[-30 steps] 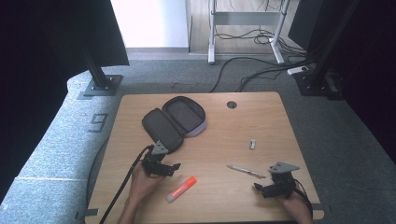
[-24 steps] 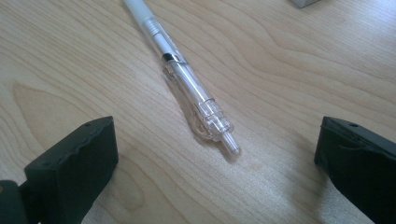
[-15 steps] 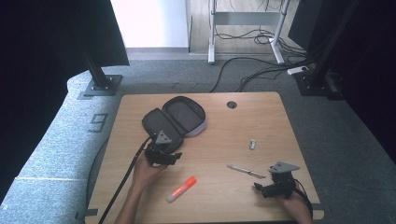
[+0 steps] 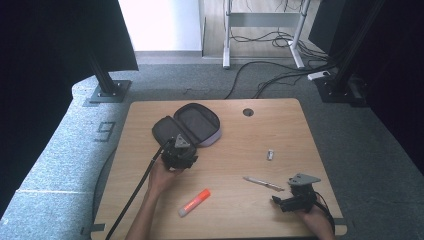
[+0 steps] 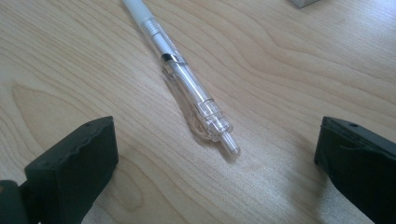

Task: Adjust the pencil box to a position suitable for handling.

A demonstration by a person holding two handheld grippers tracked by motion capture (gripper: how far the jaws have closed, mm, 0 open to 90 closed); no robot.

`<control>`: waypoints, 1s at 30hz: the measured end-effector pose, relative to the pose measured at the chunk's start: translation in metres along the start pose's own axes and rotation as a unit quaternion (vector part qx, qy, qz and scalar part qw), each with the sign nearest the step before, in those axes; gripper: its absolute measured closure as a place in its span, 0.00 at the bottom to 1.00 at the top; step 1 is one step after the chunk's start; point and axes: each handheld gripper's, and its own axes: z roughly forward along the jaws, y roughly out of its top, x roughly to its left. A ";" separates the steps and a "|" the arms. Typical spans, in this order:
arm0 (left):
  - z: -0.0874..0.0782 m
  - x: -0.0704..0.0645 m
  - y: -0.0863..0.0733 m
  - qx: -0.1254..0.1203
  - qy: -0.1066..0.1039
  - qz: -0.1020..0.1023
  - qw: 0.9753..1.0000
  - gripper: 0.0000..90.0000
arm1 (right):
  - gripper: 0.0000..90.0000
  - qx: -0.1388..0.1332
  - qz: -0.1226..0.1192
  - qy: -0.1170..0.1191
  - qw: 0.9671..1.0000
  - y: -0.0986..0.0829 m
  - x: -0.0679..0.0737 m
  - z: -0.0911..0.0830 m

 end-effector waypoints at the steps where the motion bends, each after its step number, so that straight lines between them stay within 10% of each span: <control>1: 0.001 0.001 0.000 -0.005 0.000 -0.003 1.000 0.50 | 0.00 0.000 0.000 0.000 1.000 0.000 0.000 0.000; 20: 0.022 0.018 -0.014 0.016 0.003 -0.036 0.999 0.82 | 0.00 0.000 0.000 0.000 1.000 0.000 0.000 0.000; 23: 0.026 0.017 -0.019 0.019 -0.035 -0.049 0.998 0.90 | 0.00 0.000 0.000 0.000 1.000 0.000 0.000 0.000; 30: 0.028 0.010 -0.027 0.006 -0.029 -0.044 0.999 0.92 | 0.00 0.000 0.000 0.000 1.000 0.000 0.000 0.000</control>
